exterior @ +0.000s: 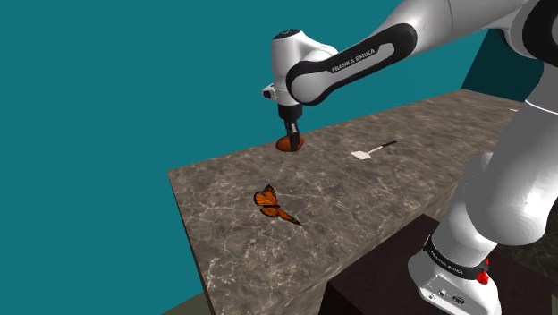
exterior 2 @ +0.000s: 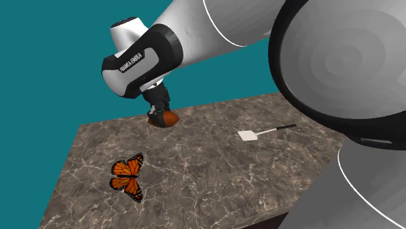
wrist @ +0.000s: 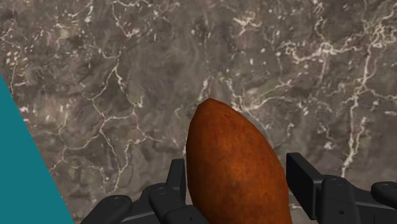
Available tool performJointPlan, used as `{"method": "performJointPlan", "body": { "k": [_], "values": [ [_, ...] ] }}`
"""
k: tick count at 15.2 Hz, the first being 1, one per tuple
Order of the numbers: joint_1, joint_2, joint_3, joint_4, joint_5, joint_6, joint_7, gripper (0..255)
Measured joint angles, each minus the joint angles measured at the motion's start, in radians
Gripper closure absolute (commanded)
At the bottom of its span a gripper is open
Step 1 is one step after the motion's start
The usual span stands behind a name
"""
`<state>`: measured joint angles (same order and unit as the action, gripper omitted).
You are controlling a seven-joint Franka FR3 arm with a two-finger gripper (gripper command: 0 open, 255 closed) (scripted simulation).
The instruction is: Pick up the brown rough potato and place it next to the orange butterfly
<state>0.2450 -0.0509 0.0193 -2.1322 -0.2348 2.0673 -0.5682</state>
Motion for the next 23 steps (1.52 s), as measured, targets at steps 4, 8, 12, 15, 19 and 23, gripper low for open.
{"method": "performJointPlan", "body": {
  "k": [4,8,12,15,19,23],
  "values": [
    [0.000,0.020,0.000,-0.029,-0.007,0.048,0.014,255],
    [-0.002,0.048,-0.002,-0.054,-0.016,0.100,0.026,255],
    [-0.003,0.075,-0.003,-0.081,-0.026,0.152,0.040,255],
    [-0.005,0.097,-0.005,-0.096,-0.034,0.188,0.050,255],
    [-0.005,0.115,-0.005,-0.109,-0.042,0.219,0.060,255],
    [-0.005,0.117,-0.005,-0.110,-0.043,0.221,0.061,255]
  ]
}}
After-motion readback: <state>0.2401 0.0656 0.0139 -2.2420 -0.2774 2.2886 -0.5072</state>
